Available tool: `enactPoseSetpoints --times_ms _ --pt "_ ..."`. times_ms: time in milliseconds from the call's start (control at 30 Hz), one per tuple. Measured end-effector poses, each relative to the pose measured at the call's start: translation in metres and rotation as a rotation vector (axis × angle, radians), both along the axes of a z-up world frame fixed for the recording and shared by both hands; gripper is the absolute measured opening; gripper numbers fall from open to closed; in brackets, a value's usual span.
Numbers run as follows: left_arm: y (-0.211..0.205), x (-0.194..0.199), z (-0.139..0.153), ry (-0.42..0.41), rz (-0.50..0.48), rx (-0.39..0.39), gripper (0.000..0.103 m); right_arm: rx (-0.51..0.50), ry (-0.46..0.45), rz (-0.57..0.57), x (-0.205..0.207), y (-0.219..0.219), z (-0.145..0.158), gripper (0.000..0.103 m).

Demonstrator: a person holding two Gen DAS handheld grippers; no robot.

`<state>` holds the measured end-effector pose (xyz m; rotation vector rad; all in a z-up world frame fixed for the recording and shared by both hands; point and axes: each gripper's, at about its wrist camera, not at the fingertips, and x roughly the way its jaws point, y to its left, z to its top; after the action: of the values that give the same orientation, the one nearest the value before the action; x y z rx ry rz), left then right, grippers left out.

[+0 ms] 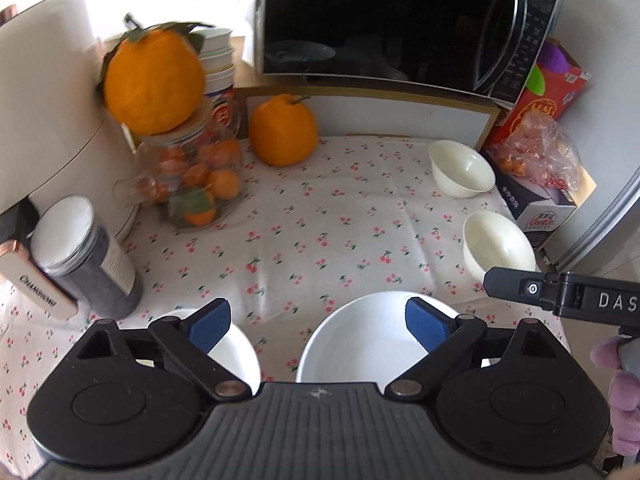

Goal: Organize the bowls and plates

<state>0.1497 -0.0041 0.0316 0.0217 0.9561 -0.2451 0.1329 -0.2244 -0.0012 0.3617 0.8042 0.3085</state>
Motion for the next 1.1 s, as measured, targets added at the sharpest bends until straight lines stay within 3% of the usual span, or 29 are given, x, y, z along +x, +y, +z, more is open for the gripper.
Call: enactPoseSetpoints --times_ms 467,867,1000,1100 --pt "-0.072 0.036 -0.006 -0.022 -0.101 0.052 0.102 0.102 0.043 -0.226 0.019 -0.085 -0.04 0.086" --pt "-0.129 0.068 -0.036 -0.045 -0.245 0.089 0.102 0.36 0.091 -0.395 0.032 -0.133 -0.092 0.086" --pt "-0.139 0.077 -0.047 -0.026 -0.275 0.077 0.1 0.417 0.081 -0.423 0.032 -0.139 -0.103 0.086" --pt "-0.146 0.084 -0.054 -0.006 -0.296 0.058 0.091 0.42 0.069 -0.437 0.033 -0.14 -0.107 0.086"
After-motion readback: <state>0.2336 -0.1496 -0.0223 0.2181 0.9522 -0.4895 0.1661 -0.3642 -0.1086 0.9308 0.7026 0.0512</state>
